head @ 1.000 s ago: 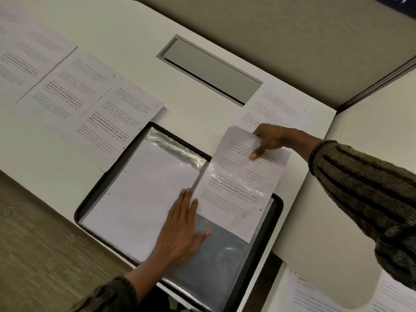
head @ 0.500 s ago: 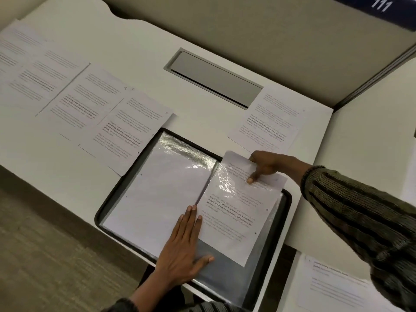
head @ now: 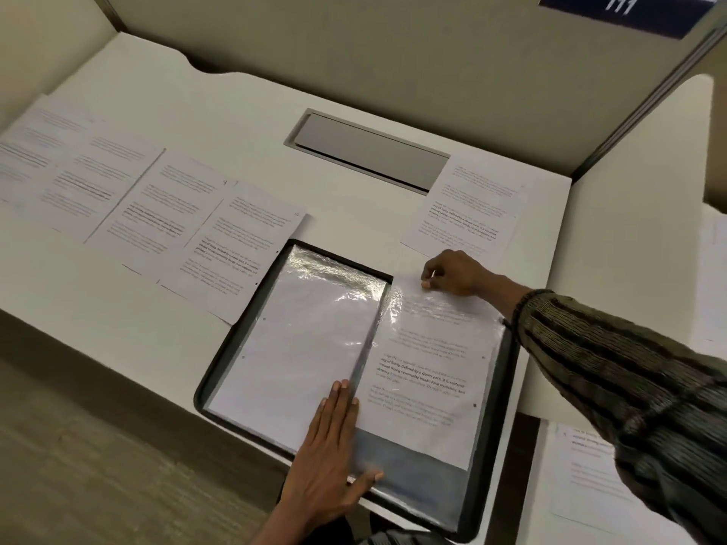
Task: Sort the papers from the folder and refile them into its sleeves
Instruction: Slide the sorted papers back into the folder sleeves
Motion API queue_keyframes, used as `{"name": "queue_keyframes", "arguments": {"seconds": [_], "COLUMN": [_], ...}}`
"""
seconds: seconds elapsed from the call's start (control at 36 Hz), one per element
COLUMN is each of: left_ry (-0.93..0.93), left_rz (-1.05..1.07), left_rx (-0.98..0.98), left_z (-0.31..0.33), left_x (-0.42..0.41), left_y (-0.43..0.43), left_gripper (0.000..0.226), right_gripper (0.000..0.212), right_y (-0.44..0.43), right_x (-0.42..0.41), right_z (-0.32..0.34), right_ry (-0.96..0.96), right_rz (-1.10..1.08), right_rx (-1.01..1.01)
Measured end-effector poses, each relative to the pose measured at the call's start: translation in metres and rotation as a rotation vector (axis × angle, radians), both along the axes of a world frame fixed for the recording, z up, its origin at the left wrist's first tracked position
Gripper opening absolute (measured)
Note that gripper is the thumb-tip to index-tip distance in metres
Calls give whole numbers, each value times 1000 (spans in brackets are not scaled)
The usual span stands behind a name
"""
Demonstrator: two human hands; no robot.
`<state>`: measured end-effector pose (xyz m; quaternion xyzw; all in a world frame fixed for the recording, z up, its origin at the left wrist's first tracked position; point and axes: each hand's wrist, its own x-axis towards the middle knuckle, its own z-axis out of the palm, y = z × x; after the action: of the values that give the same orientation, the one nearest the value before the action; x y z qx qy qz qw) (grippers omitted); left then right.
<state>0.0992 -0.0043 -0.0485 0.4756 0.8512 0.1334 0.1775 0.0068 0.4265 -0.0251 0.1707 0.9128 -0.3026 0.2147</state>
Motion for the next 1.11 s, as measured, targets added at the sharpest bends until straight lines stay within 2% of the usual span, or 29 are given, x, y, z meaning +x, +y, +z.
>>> {"name": "queue_keyframes", "arguments": {"seconds": [0.17, 0.19, 0.28, 0.31, 0.39, 0.47, 0.56, 0.72, 0.81, 0.89, 1.11], "left_ry": [-17, -21, -20, -21, -32, -39, -36, -42, -41, -38, -47], "left_rz": [11, 9, -3, -6, -7, -18, -24, -45, -48, -49, -48], "left_rx": [-14, -18, -35, -43, -60, -68, -72, -87, -74, -75, -94], "left_z": [0, 0, 1, 2, 0, -1, 0, 3, 4, 3, 6], "left_x": [3, 3, 3, 3, 2, 1, 0, -3, -2, -2, -2], "left_y": [-2, -1, -2, -2, -4, -4, -5, -6, -5, -6, -6], "left_gripper": [118, 118, 117, 117, 119, 120, 119, 117, 117, 118, 118], "right_gripper": [8, 13, 49, 55, 41, 54, 51, 23, 34, 40, 29], "right_y": [-15, -15, -19, -22, -26, -30, -33, -38, -38, -41, -49], "right_x": [0, 1, 6, 9, 18, 26, 30, 39, 43, 44, 48], "right_z": [4, 3, 4, 4, 5, 3, 1, 1, 0, -1, -3], "right_ry": [-86, -89, -79, -77, -71, -79, -53, -60, -41, -11, 5], "right_rz": [43, 27, -65, -103, -142, -87, -95, -122, -185, -219, -240], "right_rx": [-38, -52, -103, -117, -107, -43, -14, -146, -183, -109, -109]}}
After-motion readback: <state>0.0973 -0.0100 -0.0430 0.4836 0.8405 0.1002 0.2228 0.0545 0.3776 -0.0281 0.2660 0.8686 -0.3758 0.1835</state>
